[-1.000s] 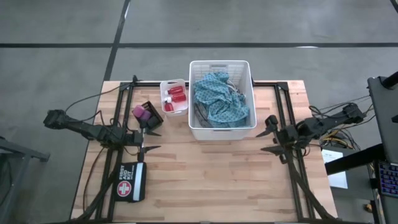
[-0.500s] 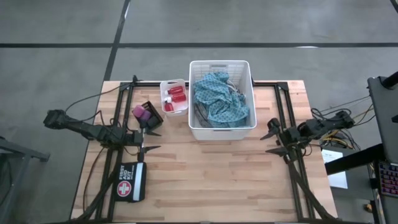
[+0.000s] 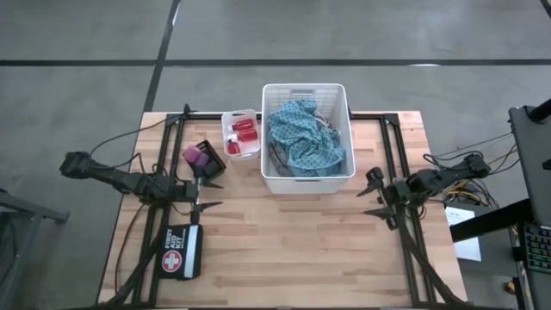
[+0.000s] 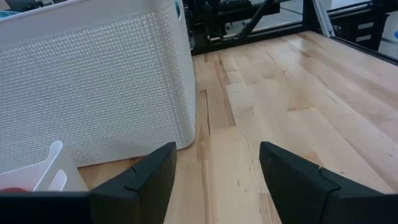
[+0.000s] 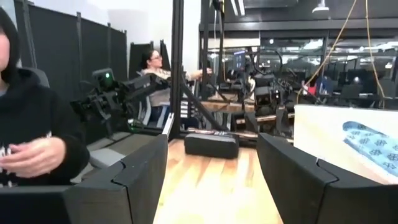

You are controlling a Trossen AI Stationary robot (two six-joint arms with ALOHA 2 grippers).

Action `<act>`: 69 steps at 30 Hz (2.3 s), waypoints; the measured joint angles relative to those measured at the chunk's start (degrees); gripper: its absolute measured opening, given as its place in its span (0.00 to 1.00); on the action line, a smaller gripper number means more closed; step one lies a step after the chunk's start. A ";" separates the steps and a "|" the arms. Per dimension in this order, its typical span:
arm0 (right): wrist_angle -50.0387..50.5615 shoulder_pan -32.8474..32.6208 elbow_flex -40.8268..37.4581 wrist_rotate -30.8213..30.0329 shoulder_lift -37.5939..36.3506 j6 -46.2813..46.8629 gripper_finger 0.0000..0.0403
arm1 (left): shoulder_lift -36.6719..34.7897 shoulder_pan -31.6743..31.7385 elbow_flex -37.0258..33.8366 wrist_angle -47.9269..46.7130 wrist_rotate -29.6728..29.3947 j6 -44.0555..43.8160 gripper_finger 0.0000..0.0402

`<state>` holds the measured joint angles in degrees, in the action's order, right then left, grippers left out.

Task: Pick & Place Medicine items
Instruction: Return to Home Position

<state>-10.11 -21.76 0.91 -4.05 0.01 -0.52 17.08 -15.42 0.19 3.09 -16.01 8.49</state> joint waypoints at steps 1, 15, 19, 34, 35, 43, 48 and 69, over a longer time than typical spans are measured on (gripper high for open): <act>-0.03 0.00 -0.46 -0.03 0.00 -0.29 0.61 | 0.00 0.00 0.00 0.02 0.00 0.00 0.59; 0.83 0.01 -0.41 -0.44 0.09 -1.92 0.60 | 0.00 0.00 0.00 0.02 0.00 0.00 0.59; 0.85 0.02 -0.41 -0.44 0.11 -2.81 0.61 | 0.00 0.00 0.00 0.02 0.00 0.00 0.59; 0.83 0.02 -0.39 -0.44 0.11 0.81 0.61 | 0.00 0.00 0.00 0.02 0.01 0.00 0.59; 0.85 0.02 -0.39 -0.44 0.11 0.77 0.61 | 0.00 0.00 0.00 0.02 0.01 0.00 0.59; 0.88 0.02 -0.39 -0.45 0.13 0.22 0.61 | 0.00 0.00 0.00 0.02 0.01 0.00 0.59; 0.89 0.02 -0.39 -0.44 0.15 1.05 0.61 | 0.00 0.00 0.00 0.01 0.00 0.00 0.59; 5.56 0.02 -0.31 -0.44 3.40 5.29 0.62 | 0.00 0.00 0.00 0.01 0.00 0.00 0.59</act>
<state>-4.55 -21.74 0.60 -4.49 3.41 4.77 17.08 -15.42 0.19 3.10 -16.01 8.49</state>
